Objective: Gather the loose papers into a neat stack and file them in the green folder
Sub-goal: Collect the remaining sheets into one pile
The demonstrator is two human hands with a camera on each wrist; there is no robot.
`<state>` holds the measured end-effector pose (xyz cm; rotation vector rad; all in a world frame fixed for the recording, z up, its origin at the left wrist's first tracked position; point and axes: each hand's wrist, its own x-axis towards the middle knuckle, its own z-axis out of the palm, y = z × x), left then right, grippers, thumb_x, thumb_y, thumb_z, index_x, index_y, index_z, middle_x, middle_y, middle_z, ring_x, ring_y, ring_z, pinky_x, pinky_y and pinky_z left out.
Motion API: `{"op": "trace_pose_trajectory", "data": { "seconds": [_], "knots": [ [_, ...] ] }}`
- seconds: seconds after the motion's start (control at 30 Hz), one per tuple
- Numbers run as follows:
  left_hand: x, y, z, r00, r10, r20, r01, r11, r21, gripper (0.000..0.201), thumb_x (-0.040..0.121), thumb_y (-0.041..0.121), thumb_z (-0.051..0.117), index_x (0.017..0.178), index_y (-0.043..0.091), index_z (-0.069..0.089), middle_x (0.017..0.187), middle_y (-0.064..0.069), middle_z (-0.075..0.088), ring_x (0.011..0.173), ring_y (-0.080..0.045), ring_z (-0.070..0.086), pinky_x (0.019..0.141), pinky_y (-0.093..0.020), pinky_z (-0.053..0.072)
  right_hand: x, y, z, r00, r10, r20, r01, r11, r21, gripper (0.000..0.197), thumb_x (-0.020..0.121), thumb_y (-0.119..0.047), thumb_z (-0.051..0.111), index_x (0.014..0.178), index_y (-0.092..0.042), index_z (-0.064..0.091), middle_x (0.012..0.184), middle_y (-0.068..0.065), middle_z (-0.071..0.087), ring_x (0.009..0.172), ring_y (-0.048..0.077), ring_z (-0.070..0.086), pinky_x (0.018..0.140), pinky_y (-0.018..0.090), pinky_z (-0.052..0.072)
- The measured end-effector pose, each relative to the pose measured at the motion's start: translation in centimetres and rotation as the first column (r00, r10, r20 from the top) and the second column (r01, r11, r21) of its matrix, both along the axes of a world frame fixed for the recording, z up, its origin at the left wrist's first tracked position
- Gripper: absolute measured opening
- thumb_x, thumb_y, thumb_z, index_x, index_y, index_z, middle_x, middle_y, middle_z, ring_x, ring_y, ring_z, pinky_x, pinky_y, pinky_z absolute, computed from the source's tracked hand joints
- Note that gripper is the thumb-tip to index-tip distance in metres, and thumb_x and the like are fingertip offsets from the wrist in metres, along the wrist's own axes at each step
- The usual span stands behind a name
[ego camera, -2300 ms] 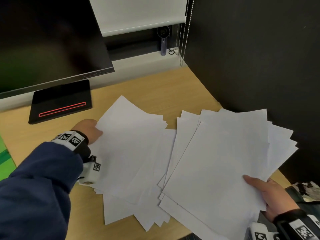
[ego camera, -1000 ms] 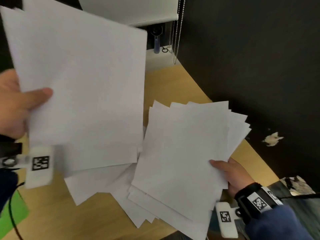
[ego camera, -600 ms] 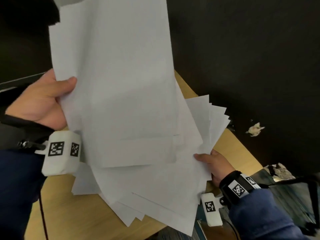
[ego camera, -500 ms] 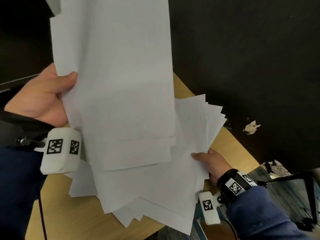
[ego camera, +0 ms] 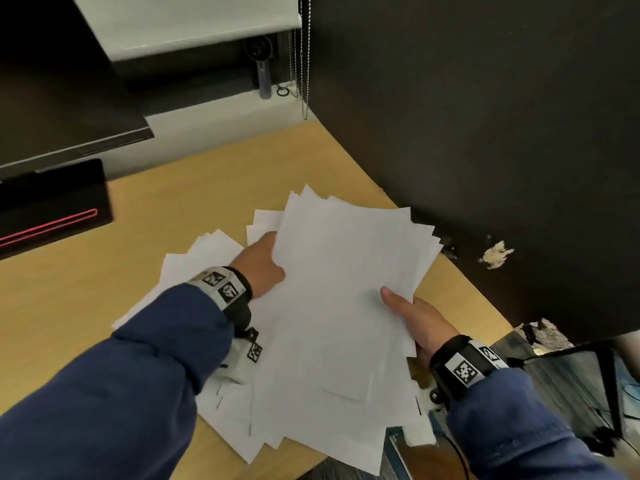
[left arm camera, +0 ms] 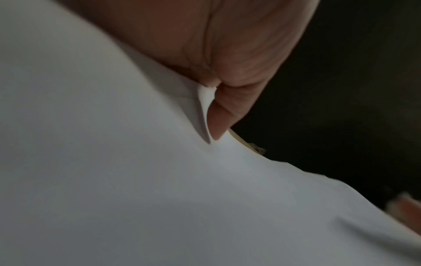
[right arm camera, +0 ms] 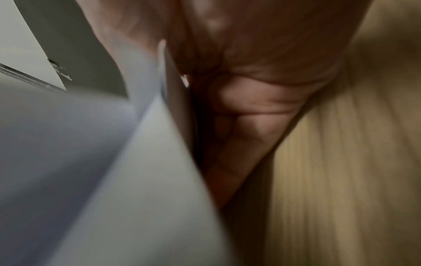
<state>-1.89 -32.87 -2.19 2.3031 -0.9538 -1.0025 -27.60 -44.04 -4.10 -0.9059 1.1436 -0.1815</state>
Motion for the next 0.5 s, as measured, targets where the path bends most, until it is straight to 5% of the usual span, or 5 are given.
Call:
{"op": "trace_pose_trajectory", "data": {
  "seconds": [0.1,0.17,0.3,0.4,0.5],
  "knots": [
    [0.0,0.5,-0.1,0.989,-0.133,0.07,0.134,0.991,-0.008,0.04,0.095,0.031,0.059,0.134,0.019,0.054,0.121,0.0,0.062,0.108,-0.024,0.062,0.082,-0.028,0.045,0.1,0.1,-0.4,0.999,0.035,-0.01,-0.035,0.998,-0.05,0.034,0.088,-0.011,0.071,0.121,-0.005,0.067,0.108,0.014,0.078,0.097,0.032,0.075,0.086,0.044,0.06],
    [2.5,1.4,0.0,0.977,-0.032,0.212,0.023,0.999,0.045,0.042,0.096,0.044,0.055,0.125,0.014,0.059,0.122,-0.009,0.059,0.109,-0.032,0.061,0.084,-0.033,0.047,-0.4,0.1,-0.8,1.0,0.013,0.006,-0.013,0.999,-0.04,0.038,0.086,-0.004,0.071,0.123,-0.003,0.066,0.11,0.018,0.077,0.101,0.038,0.073,0.094,0.052,0.055],
    [7.6,5.0,0.3,0.904,0.046,0.425,-0.18,0.943,0.28,0.059,0.09,0.05,0.058,0.14,0.019,0.049,0.141,-0.015,0.044,0.127,-0.039,0.047,0.101,-0.043,0.045,-2.7,-0.3,-0.6,0.998,-0.058,0.036,0.058,0.998,0.007,0.042,0.081,-0.006,0.07,0.122,-0.004,0.065,0.114,0.023,0.074,0.105,0.043,0.07,0.101,0.06,0.048],
    [8.3,6.6,0.1,0.877,-0.219,0.427,0.067,0.937,0.343,0.075,0.085,0.048,0.064,0.151,0.024,0.036,0.157,-0.007,0.031,0.144,-0.033,0.027,0.115,-0.043,0.031,-4.8,-0.9,0.2,0.996,-0.09,0.027,0.09,0.996,0.0,0.04,0.082,-0.001,0.066,0.122,-0.002,0.064,0.115,0.025,0.073,0.106,0.046,0.068,0.101,0.06,0.048],
    [7.0,5.6,-0.2,0.728,-0.532,0.433,0.393,0.84,0.373,0.084,0.084,0.053,0.063,0.156,0.028,0.026,0.167,0.003,0.014,0.154,-0.023,0.003,0.124,-0.04,0.011,-6.0,-1.4,0.2,0.996,-0.09,0.003,0.09,0.996,-0.01,0.039,0.081,0.004,0.065,0.121,0.003,0.064,0.112,0.026,0.074,0.095,0.042,0.073,0.086,0.054,0.059]
  ]
}}
